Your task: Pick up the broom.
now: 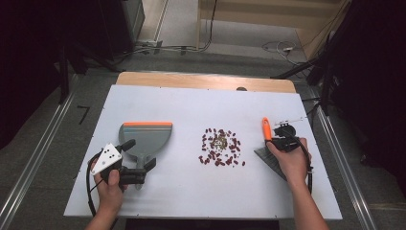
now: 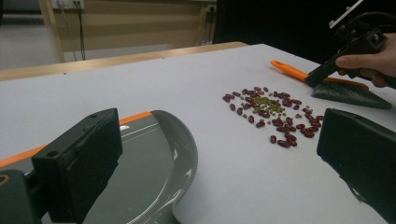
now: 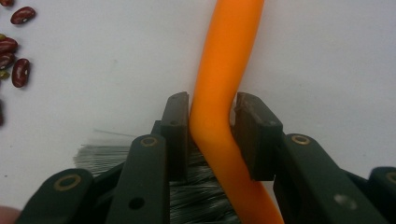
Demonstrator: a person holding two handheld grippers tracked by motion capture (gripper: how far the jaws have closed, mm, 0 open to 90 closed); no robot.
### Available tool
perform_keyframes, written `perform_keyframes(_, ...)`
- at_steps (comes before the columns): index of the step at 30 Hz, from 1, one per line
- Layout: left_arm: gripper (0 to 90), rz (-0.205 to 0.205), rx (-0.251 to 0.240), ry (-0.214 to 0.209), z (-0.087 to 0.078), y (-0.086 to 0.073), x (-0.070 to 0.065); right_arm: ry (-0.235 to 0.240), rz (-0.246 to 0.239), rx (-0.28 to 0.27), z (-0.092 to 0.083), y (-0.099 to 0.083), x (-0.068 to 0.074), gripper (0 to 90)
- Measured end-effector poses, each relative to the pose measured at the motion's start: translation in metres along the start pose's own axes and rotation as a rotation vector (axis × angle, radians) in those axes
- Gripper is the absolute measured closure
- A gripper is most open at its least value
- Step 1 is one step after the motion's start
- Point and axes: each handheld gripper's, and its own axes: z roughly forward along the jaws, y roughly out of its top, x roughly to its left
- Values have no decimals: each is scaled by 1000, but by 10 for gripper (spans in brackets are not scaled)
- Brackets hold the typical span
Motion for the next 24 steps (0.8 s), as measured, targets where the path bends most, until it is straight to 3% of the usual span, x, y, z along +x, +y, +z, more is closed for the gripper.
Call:
perform_keyframes(7,3,13,9,-10,2,1,-6,35,38,12,1,2,-6,663)
perform_keyframes(11,4,28,18,-10,4,1,-9,30,34,-1,1,0,-5,668)
perform_keyframes(14,4,34,18,-13,5,2,-9,54,43,-28,0,-3,-7,668)
perform_keyframes(17,4,30,17,-14,5,3,-9,69,38,-67,-3,-6,-9,676)
perform_keyframes(24,4,33,12,-14,4,4,-9,142,84,-231,-19,-19,-20,679)
